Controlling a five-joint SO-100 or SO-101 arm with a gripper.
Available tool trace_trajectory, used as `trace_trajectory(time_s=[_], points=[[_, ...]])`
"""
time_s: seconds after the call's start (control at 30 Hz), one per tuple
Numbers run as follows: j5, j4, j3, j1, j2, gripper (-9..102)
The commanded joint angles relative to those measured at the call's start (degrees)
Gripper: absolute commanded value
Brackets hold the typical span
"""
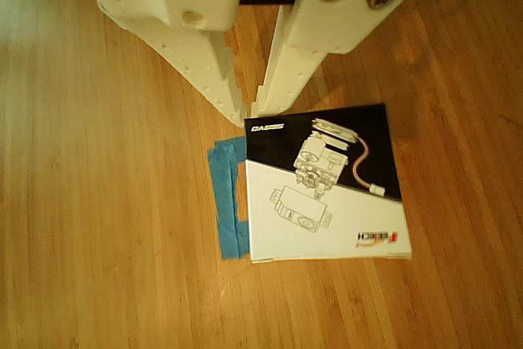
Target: Push the box on top of the target
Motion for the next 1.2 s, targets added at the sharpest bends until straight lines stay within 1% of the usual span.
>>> trace_trajectory(time_s=[0.0, 0.3, 0.43, 0.53, 0.63, 0.7, 0.97, 1.17], points=[[0.2, -0.3, -3.1, 0.5, -0.2, 0], [-1.3, -0.4, -2.9, 2.2, 0.5, 0], [-1.9, 4.3, -2.3, 4.5, 3.8, 0], [-0.6, 8.6, -2.0, 5.3, 6.8, 0], [3.7, 11.6, -2.0, 4.5, 9.2, 0], [8.3, 12.7, -1.8, 2.7, 10.4, 0], [26.1, 15.2, -1.2, -4.6, 13.8, 0], [35.8, 15.4, 0.7, -8.0, 16.4, 0]])
